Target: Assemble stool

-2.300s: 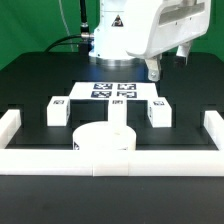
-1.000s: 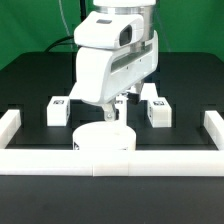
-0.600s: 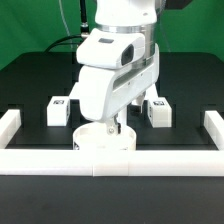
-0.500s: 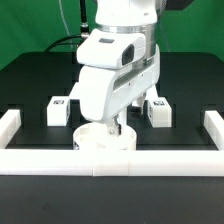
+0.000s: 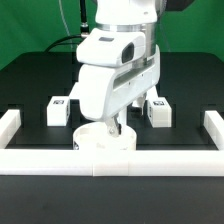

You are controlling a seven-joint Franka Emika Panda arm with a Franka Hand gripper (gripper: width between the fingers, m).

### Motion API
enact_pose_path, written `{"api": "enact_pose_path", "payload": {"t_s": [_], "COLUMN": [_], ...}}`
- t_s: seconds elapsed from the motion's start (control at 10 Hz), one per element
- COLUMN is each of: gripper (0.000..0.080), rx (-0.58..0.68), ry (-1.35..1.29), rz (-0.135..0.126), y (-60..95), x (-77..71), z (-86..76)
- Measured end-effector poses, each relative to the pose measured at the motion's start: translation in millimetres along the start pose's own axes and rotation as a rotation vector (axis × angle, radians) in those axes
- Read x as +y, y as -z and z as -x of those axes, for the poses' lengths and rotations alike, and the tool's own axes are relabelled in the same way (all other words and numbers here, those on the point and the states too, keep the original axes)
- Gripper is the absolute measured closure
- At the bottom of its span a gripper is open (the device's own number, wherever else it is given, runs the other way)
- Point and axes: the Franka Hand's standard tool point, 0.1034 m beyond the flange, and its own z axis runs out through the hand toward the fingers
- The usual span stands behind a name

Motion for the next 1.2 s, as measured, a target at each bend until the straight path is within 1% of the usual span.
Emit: {"api": "enact_pose_path", "payload": {"t_s": [0.2,0.5,0.6,0.8,1.2], "gripper": [0.015,0.015,0.015,0.015,0.015], "rx": [0.001,0.0,-0.001,-0.005,-0.01], "ry": [-0.018,-0.006,-0.025,-0.049,-0.045], "rz": [0.005,0.003,0.0,-0.01,-0.026], "y": [6.1,4.7,2.9,-6.5,-17.2], "x": [-1.2,-1.4,-2.2,-6.1,-14.1], "z": [0.9,1.9,2.1,3.5,2.1]}}
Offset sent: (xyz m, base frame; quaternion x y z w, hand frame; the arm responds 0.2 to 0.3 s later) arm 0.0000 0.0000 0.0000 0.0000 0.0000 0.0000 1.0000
